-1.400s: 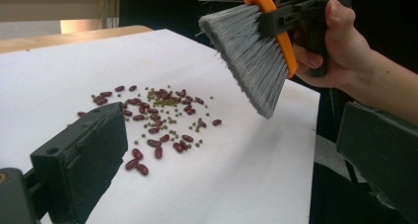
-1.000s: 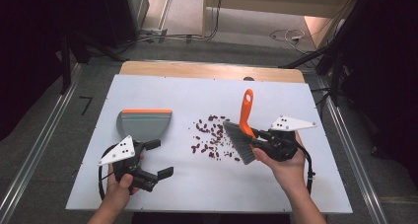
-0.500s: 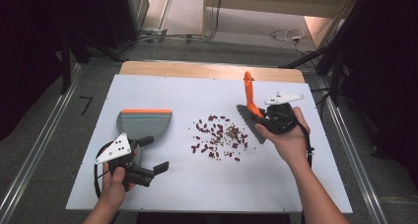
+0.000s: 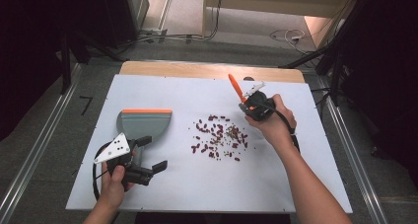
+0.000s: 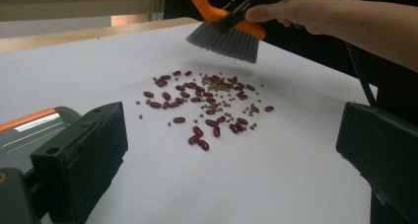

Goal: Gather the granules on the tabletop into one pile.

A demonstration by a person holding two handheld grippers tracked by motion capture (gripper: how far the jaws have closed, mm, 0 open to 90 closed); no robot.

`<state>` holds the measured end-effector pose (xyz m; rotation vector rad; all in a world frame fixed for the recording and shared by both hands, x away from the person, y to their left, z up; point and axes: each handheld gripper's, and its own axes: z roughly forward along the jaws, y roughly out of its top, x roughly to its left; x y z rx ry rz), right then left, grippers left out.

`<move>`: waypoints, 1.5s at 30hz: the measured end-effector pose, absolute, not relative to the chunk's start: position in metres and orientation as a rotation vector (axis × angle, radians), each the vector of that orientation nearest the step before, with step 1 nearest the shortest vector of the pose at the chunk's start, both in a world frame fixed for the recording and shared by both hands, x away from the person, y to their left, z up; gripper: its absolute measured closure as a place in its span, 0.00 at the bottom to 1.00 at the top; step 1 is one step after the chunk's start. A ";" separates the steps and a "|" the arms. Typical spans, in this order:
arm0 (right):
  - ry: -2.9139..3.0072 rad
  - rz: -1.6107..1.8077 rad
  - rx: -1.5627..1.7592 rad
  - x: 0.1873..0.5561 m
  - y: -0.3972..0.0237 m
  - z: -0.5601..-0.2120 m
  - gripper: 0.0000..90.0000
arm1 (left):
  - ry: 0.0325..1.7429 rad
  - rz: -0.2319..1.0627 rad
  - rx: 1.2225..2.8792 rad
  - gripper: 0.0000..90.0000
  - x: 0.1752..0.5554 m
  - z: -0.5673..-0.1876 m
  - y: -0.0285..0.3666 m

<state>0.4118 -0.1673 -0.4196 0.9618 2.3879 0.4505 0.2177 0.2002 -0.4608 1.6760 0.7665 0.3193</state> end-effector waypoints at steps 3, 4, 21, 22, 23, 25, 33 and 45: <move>2.378 0.385 0.943 0.418 -0.156 -0.430 0.77 | 0.765 0.317 1.679 0.00 0.218 -0.461 0.200; 2.379 0.369 0.940 0.420 -0.153 -0.432 0.77 | 0.766 0.315 1.679 0.00 0.218 -0.461 0.200; 2.520 0.387 0.866 0.401 -0.119 -0.444 0.76 | 0.757 0.307 1.685 0.00 0.217 -0.461 0.198; 2.520 0.387 0.866 0.401 -0.119 -0.444 0.76 | 0.757 0.307 1.683 0.00 0.217 -0.462 0.198; 2.526 0.393 0.865 0.399 -0.117 -0.444 0.76 | 0.757 0.307 1.682 0.00 0.217 -0.462 0.198; 2.539 0.393 0.846 0.394 -0.115 -0.444 0.76 | 0.757 0.306 1.681 0.00 0.217 -0.462 0.198; 2.601 0.403 0.766 0.380 -0.112 -0.441 0.76 | 0.758 0.307 1.678 0.00 0.217 -0.462 0.199; 2.577 0.490 0.646 0.395 -0.114 -0.410 0.77 | 0.759 0.307 1.689 0.00 0.218 -0.462 0.197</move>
